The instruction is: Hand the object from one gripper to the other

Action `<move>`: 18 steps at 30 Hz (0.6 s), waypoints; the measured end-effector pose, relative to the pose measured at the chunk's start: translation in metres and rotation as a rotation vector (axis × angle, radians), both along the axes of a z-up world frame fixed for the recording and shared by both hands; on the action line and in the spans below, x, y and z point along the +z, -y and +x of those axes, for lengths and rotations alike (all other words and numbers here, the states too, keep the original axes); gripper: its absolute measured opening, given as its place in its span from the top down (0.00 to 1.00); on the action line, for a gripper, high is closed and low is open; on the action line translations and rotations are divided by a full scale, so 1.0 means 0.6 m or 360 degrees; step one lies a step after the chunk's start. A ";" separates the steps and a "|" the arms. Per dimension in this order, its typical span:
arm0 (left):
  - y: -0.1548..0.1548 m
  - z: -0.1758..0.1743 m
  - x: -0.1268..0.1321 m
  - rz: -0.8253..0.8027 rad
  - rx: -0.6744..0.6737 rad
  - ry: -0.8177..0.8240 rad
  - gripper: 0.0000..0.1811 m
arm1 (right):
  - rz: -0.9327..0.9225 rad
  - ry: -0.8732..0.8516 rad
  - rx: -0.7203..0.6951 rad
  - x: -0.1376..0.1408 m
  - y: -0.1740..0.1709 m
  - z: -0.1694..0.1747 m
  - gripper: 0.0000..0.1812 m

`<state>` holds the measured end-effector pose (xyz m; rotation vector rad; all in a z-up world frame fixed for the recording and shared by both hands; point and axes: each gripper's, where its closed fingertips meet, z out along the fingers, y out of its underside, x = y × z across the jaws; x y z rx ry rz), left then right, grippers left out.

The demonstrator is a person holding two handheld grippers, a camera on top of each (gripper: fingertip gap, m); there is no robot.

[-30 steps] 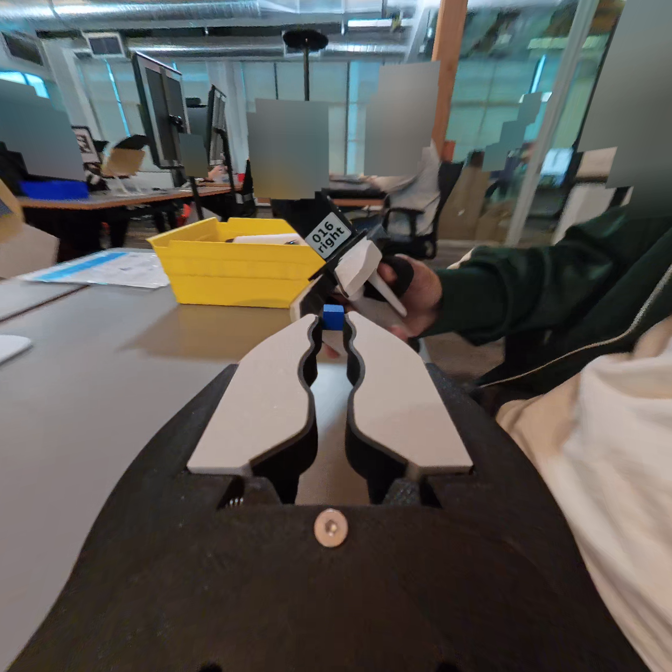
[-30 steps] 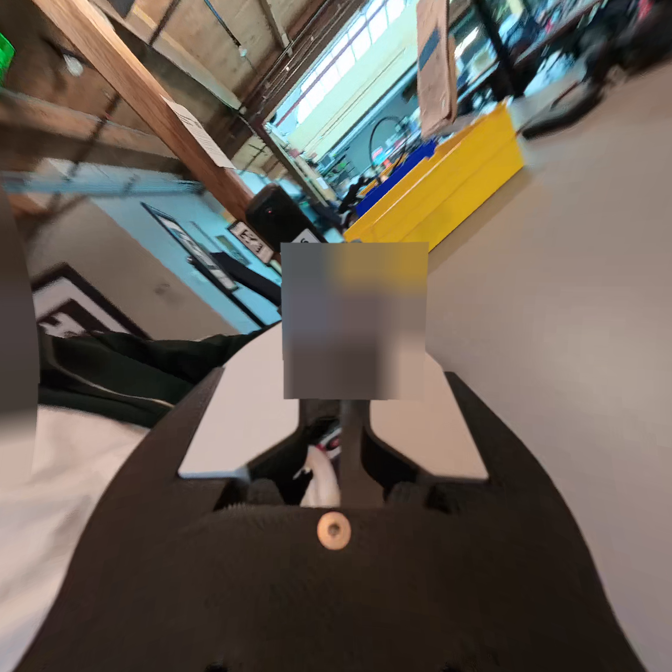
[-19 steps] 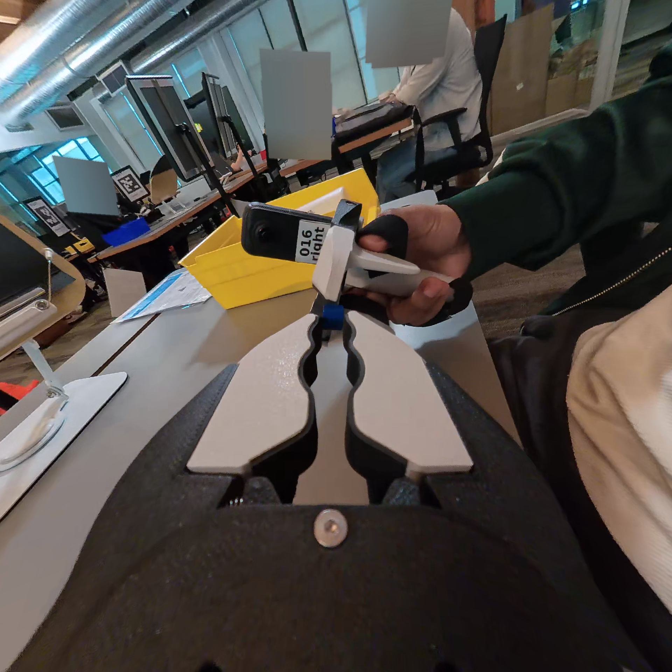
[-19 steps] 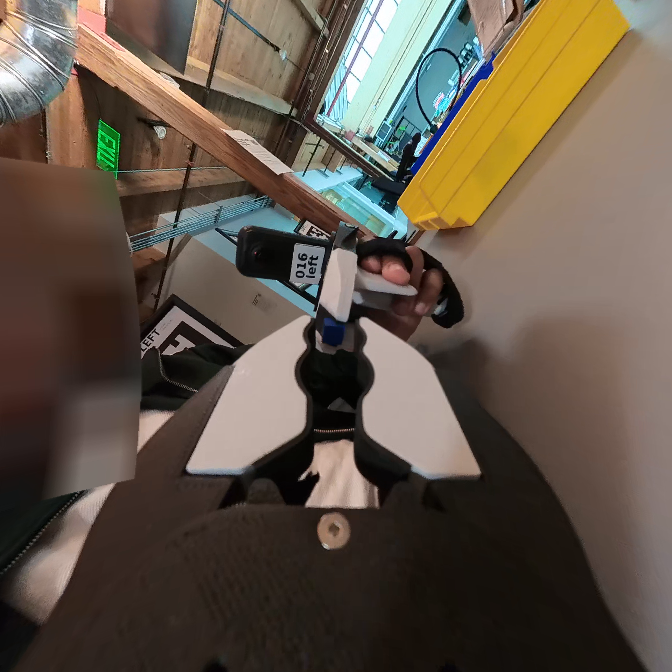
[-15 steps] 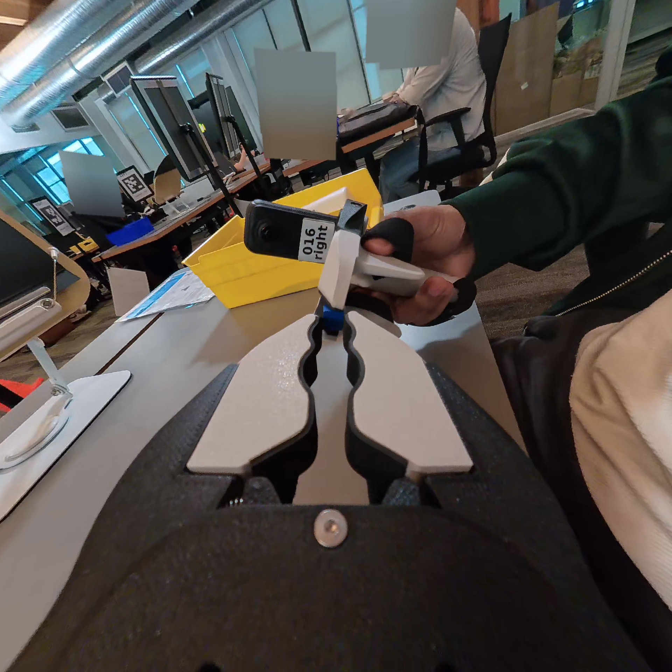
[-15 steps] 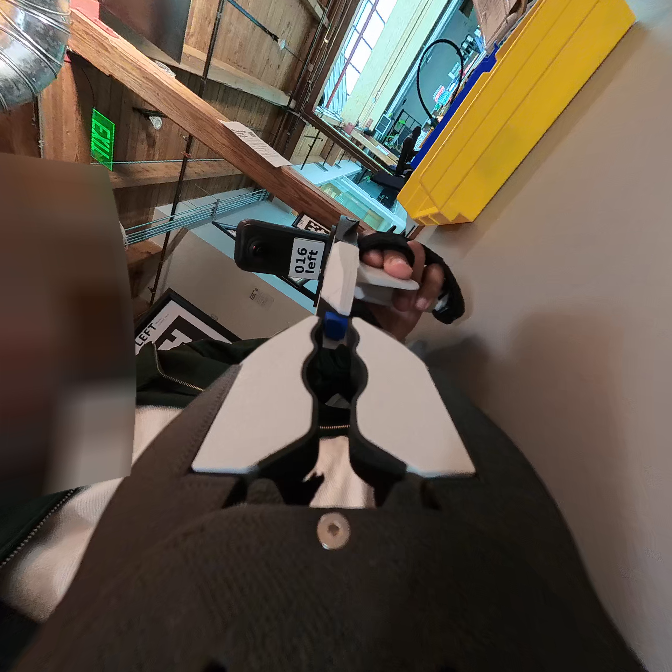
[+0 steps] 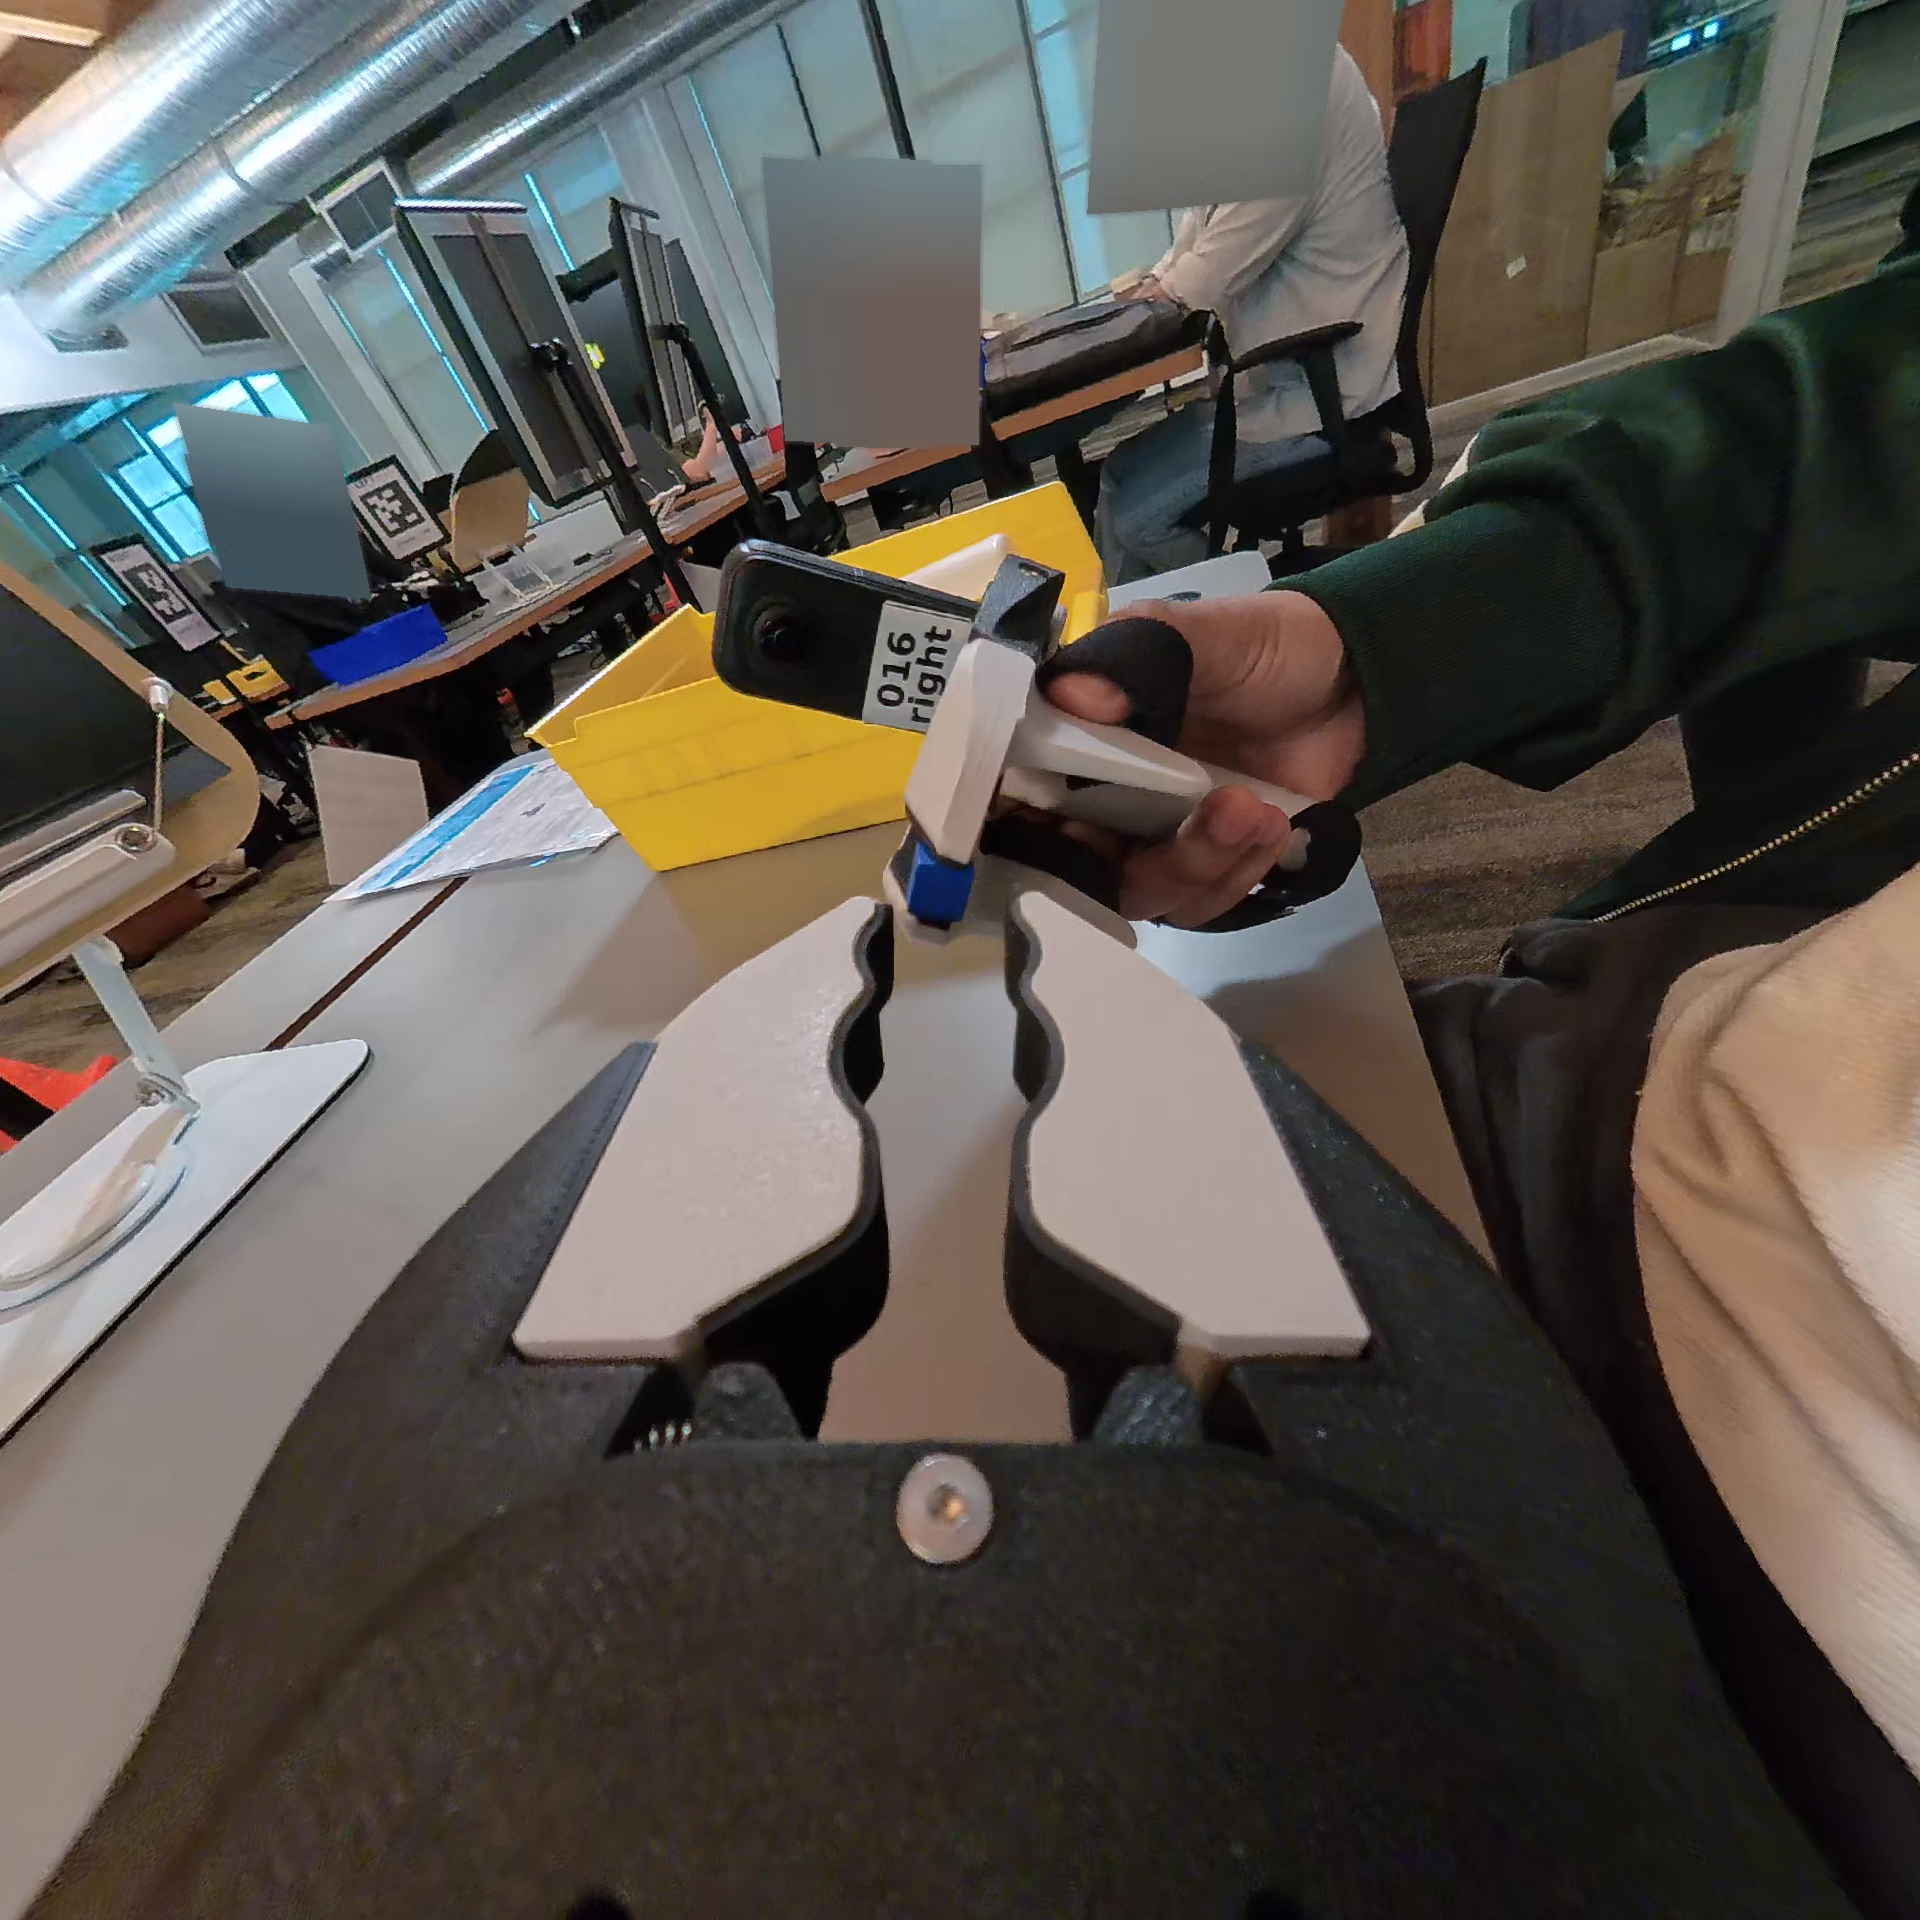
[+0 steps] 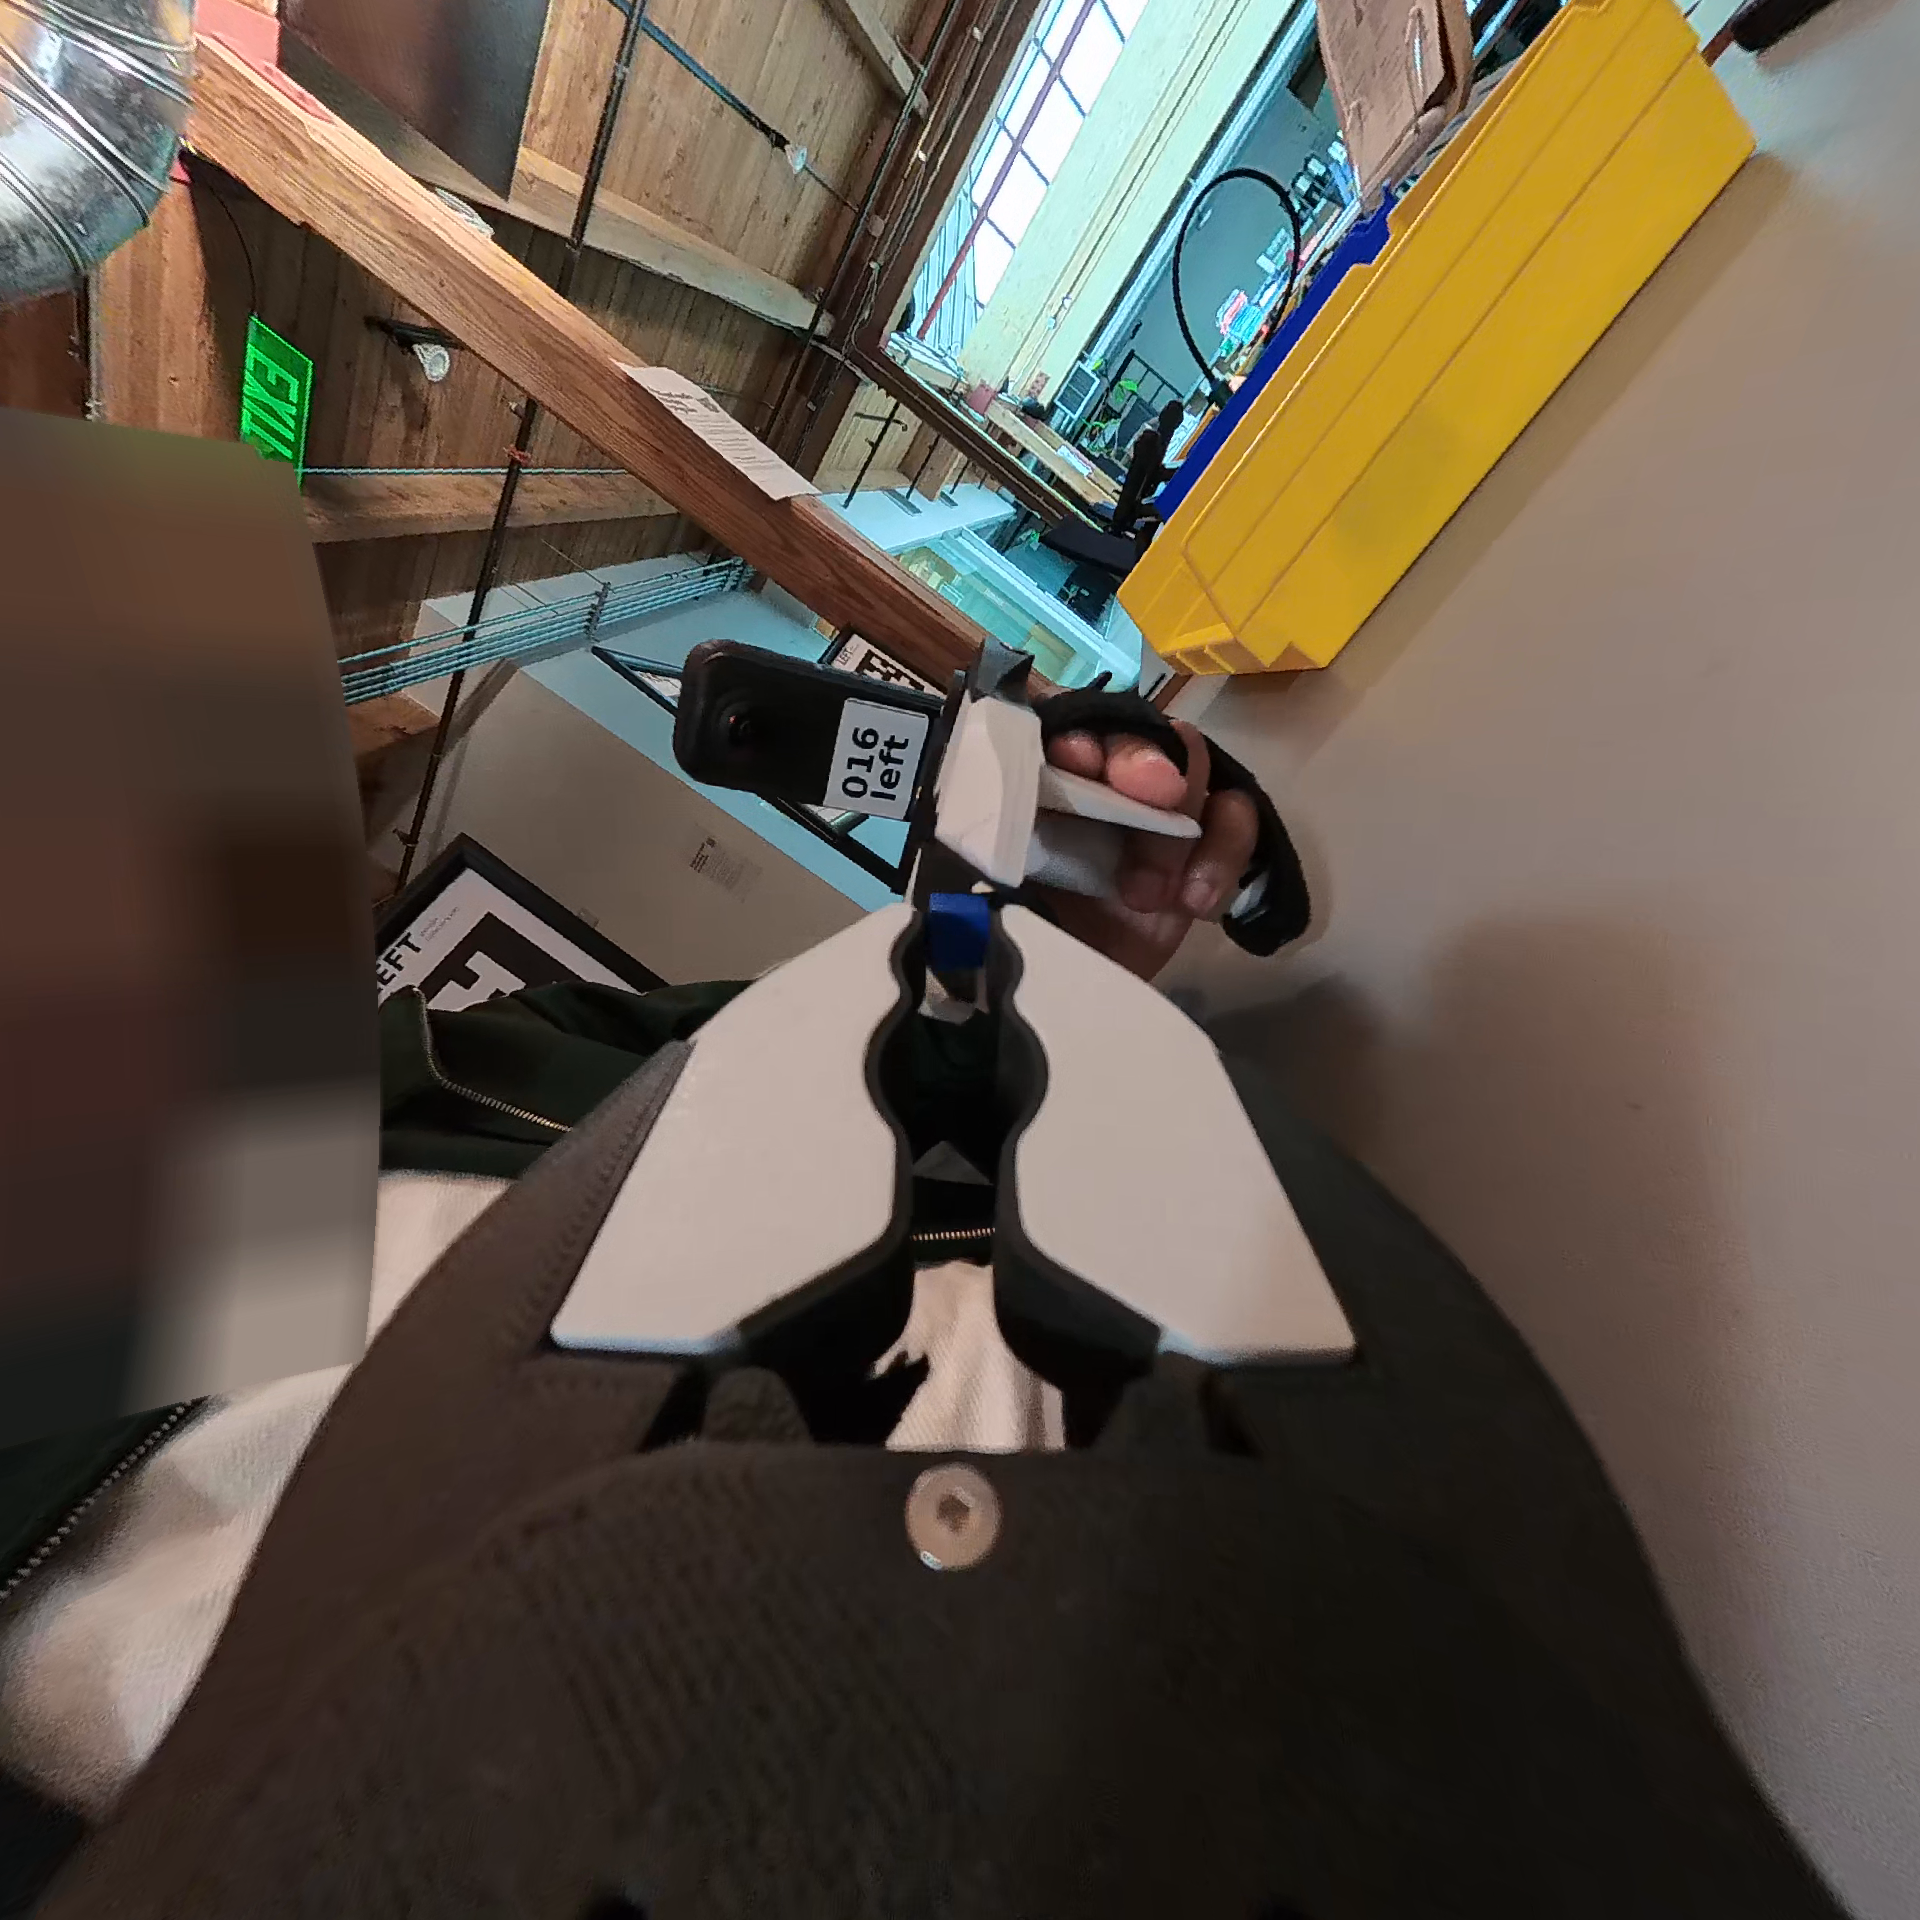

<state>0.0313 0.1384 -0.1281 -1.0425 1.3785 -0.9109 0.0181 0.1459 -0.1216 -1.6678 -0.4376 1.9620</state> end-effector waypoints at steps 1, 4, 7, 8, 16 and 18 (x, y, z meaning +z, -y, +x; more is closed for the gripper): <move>-0.001 0.000 0.000 -0.0008 0.0002 0.0001 0.88 | -0.0003 -0.0016 -0.0004 0.002 -0.001 0.002 0.94; -0.003 0.000 0.000 -0.0045 0.0005 0.0010 0.86 | -0.0015 -0.0079 -0.0003 0.009 -0.002 0.007 0.94; -0.008 -0.002 0.002 -0.0084 0.0015 0.0025 0.85 | -0.0030 -0.0114 -0.0001 0.012 -0.003 0.010 0.94; -0.009 -0.003 0.003 -0.0097 0.0018 0.0031 0.86 | -0.0030 -0.0118 -0.0004 0.012 -0.004 0.011 0.94; -0.024 -0.012 0.012 -0.0541 -0.0039 0.0131 0.82 | 0.0449 0.0214 -0.0283 0.007 -0.019 0.016 0.94; -0.035 -0.015 0.011 -0.0768 -0.0054 0.0158 0.79 | 0.0674 0.0572 -0.0463 -0.016 -0.037 0.027 0.94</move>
